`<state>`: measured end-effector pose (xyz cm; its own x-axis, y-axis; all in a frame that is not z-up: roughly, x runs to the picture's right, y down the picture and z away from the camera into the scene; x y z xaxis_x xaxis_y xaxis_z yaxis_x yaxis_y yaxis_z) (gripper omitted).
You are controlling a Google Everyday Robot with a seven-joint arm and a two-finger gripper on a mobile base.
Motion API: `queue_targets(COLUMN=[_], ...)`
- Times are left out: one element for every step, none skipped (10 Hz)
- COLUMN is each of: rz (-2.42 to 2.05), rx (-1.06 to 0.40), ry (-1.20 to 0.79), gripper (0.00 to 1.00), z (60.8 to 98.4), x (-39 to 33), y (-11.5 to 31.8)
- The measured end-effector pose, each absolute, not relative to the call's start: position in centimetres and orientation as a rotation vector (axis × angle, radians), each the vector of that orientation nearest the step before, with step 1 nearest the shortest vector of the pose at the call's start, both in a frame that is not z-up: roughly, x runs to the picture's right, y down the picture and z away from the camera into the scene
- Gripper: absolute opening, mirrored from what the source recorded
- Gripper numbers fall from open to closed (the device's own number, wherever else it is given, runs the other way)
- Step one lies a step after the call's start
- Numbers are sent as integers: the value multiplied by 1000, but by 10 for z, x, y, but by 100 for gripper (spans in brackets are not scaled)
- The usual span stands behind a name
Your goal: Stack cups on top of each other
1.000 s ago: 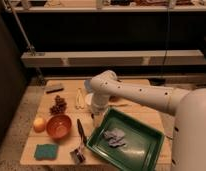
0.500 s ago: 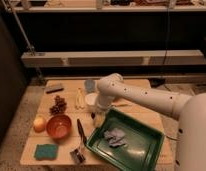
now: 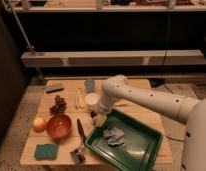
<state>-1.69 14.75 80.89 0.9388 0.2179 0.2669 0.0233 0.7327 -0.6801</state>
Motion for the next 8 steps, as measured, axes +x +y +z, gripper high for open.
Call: queue_targets(rz=[115, 122, 132, 141, 148, 157, 165, 173], rx=[-741, -736, -729, -727, -729, -734, -736, -738], ry=[-350, -353, -358, -361, -366, -380, -389, -398], gripper=[59, 59, 59, 59, 59, 59, 59, 59], z=[807, 803, 794, 788, 787, 787, 788, 790], x=[-18, -17, -13, -10, -9, -10, -12, -15], y=[145, 142, 133, 129, 128, 129, 129, 132])
